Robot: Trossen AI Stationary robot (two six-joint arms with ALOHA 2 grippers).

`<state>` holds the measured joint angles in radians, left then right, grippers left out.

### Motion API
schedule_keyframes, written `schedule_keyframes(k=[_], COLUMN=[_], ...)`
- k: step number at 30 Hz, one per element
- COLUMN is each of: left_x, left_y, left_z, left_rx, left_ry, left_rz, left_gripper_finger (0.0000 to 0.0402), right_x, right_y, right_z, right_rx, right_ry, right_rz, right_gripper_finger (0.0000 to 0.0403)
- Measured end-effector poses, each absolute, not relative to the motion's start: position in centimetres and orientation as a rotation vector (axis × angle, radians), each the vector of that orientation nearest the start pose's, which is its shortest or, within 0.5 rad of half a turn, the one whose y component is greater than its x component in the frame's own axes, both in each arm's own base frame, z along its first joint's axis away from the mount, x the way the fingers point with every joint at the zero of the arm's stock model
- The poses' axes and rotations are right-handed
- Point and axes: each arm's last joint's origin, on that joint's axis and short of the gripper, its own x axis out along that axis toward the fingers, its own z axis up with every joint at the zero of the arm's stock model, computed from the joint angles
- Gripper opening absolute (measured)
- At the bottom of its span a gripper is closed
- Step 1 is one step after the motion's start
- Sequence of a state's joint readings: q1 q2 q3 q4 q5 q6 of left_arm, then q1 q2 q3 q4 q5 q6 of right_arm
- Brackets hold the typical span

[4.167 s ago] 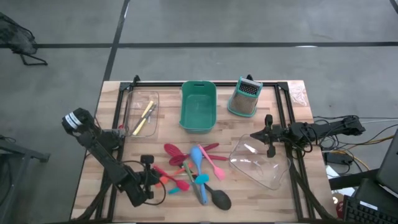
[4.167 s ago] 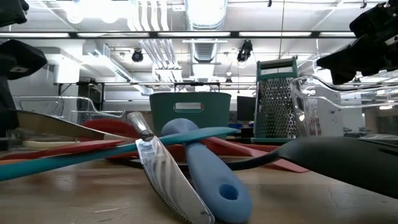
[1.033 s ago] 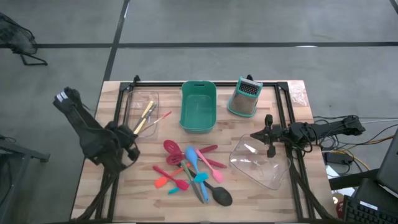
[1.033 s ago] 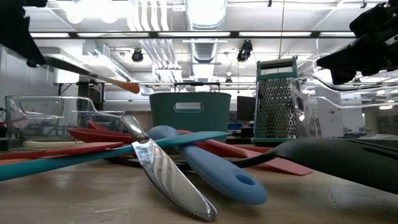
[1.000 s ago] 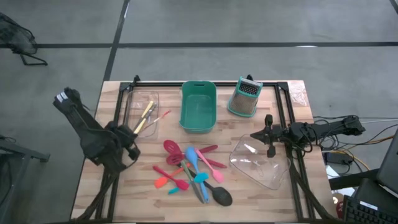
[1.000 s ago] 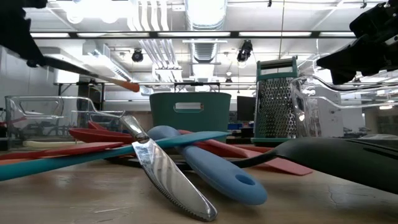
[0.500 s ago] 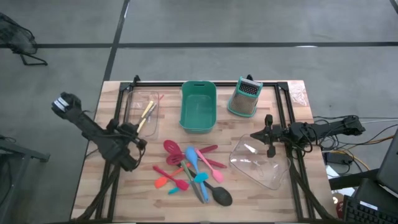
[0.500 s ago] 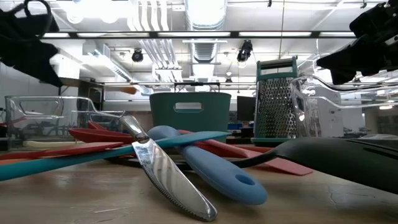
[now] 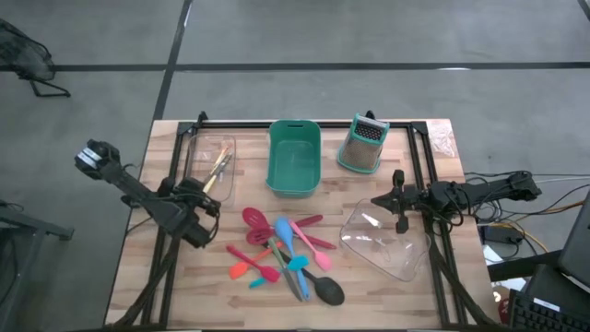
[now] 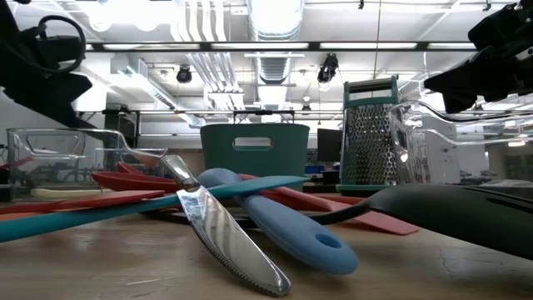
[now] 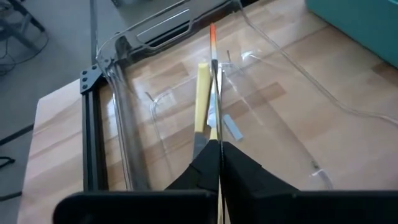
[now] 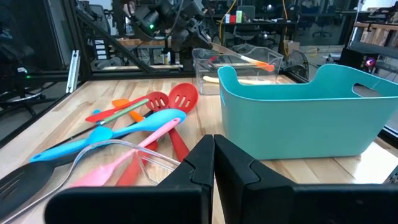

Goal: Pick & Place Kitchen Items
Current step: Put the orange table knife into the top transparent bin, then put the green table knife into the top transparent bin

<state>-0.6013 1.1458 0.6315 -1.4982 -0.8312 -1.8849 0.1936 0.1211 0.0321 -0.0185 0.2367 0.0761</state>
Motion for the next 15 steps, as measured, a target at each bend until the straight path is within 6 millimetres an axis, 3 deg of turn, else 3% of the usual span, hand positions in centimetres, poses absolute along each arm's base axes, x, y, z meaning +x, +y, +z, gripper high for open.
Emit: schedule_keyframes(k=[10,15], left_x=[11.0,11.6], left_y=[-4.9,-5.2], left_z=[19.7,21.0], left_rx=[-0.209,-0.169], left_ry=[0.676,0.658], left_rz=[1.176,1.108], left_gripper_finger=[0.0061,0.0086], right_x=[10.2,10.2], right_y=[1.3,1.3], right_z=[16.3,16.3], right_rx=[0.053,0.053], right_ry=[0.103,0.103], right_rz=[-0.047,-0.047], right_gripper_finger=[0.0008,0.0008])
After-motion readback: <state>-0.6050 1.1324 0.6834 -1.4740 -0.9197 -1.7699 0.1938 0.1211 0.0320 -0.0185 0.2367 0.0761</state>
